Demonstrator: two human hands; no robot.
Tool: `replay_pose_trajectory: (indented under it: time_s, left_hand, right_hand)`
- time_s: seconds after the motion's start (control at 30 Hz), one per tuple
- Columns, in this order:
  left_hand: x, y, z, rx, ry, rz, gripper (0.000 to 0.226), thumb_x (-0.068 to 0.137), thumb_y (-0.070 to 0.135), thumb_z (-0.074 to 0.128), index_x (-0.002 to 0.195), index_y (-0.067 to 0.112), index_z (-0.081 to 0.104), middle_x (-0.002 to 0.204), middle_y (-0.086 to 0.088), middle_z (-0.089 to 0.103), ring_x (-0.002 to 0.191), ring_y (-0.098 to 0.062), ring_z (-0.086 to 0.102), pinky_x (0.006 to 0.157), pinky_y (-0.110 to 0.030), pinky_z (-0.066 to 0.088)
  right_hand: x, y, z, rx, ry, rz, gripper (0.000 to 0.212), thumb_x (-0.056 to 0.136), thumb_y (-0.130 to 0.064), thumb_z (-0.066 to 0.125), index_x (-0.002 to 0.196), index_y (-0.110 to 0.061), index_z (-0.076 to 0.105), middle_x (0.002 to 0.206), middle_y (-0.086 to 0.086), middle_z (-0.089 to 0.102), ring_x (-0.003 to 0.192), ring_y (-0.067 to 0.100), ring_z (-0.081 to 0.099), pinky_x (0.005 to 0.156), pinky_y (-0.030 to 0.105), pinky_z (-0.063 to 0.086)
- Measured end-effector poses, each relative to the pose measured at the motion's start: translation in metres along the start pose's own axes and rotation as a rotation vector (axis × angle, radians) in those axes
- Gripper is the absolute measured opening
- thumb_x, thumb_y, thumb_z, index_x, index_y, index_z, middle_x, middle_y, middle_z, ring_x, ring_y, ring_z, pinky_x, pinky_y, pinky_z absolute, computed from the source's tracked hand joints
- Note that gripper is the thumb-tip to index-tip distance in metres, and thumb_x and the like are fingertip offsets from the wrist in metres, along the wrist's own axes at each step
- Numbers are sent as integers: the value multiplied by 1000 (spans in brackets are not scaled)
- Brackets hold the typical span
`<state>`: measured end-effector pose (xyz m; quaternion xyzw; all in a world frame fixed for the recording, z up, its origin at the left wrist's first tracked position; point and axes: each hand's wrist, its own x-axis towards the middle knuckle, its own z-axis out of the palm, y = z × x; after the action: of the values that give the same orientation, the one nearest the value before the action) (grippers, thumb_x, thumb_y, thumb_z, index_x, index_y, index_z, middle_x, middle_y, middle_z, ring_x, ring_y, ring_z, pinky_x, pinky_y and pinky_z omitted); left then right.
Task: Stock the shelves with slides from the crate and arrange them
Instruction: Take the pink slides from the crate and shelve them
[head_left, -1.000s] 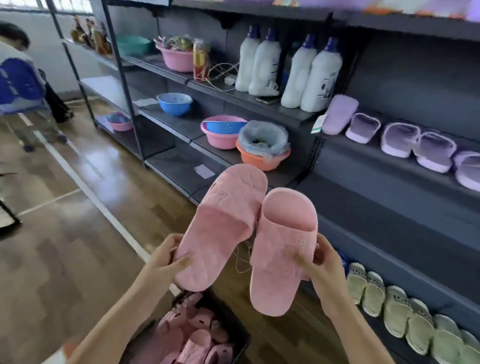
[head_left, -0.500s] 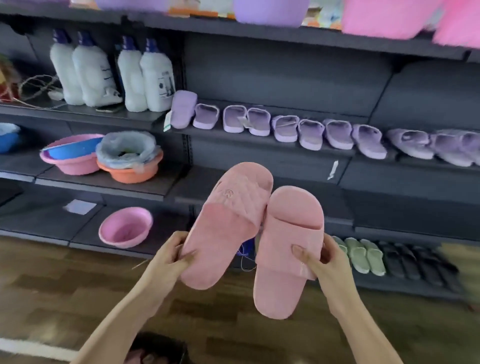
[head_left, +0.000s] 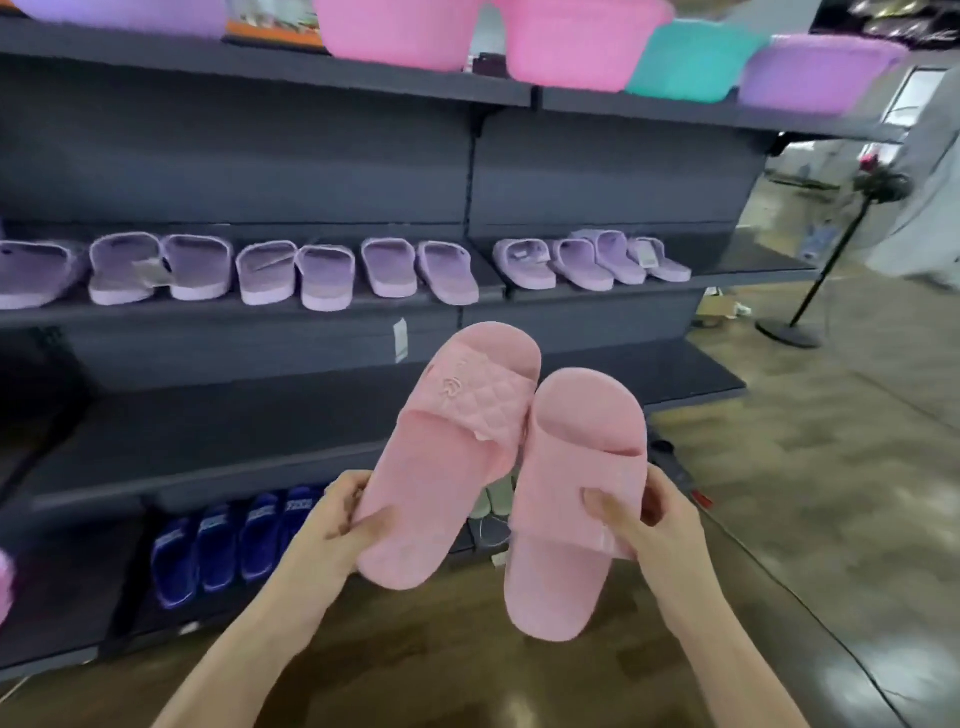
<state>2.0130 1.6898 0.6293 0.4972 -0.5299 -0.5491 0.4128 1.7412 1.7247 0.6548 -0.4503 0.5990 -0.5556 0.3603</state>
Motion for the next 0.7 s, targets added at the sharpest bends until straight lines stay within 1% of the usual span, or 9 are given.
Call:
replay_pose_trajectory:
  time_s: [0.07,0.17,0.3,0.37,0.43,0.5,0.57,0.63,0.7]
  left_hand:
    - [20,6,30,-20,-56,7,55,59,52,68,108,32,56,114,4,61,105,-20,59,84,-37,51]
    - [47,16,72,-35,-136,19,73,45,58,70,109,27,55,106,5,65,93,-12,63,68,-24,51]
    - [86,25,118,-39,-212,44,96,28,73,78,106,21,55,87,11,68,69,-5,62,51,-15,44]
    - [107,30,136,-43,-246,59,92,30,68,80,105,20,55,79,11,65,55,-2,57,44,-13,41]
    - [130,34,153,-45,-278,61,75,40,55,77,104,22,56,83,8,65,60,-5,60,48,-14,43]
    - [156,36,170,-49,-283,53,61,50,52,69,103,24,57,94,2,66,82,-22,62,60,-27,48]
    - [184,39,189,-58,-290,51,58,53,50,68,103,23,59,101,-4,65,91,-31,61,71,-40,46]
    - [218,44,211,-66,-301,62,59,53,48,69,104,21,59,104,-7,65,96,-29,61,78,-42,48]
    - [250,50,233,-79,-338,71,58,54,48,68,104,20,59,105,-7,64,94,-26,61,75,-38,49]
  right_hand:
    - [15,3,-30,1,24,-5,51,58,-44,84,102,-30,60,87,-16,69,79,-1,64,52,16,51]
    - [35,10,-69,-12,79,5,71,42,-54,74,106,-28,61,91,-15,69,81,0,65,57,21,54]
    - [62,18,-106,-4,134,4,71,41,-55,73,106,-28,61,92,-14,70,82,1,65,59,22,56]
    - [78,19,-120,9,159,5,71,40,-53,74,105,-26,61,90,-14,70,81,2,66,57,21,55]
    - [97,21,-131,23,184,11,75,40,-52,74,107,-22,61,92,-9,70,81,5,67,59,25,57]
    - [118,24,-142,17,209,18,81,40,-54,74,112,-20,60,98,-6,69,86,9,67,65,33,59]
    - [141,26,-154,15,239,22,81,40,-55,74,112,-22,59,99,-6,69,87,9,67,67,34,59]
    - [168,28,-167,24,272,17,76,41,-54,75,109,-24,60,96,-9,70,85,7,67,64,31,59]
    - [194,29,-182,32,309,21,72,42,-53,76,106,-27,60,95,-12,70,84,6,67,64,30,58]
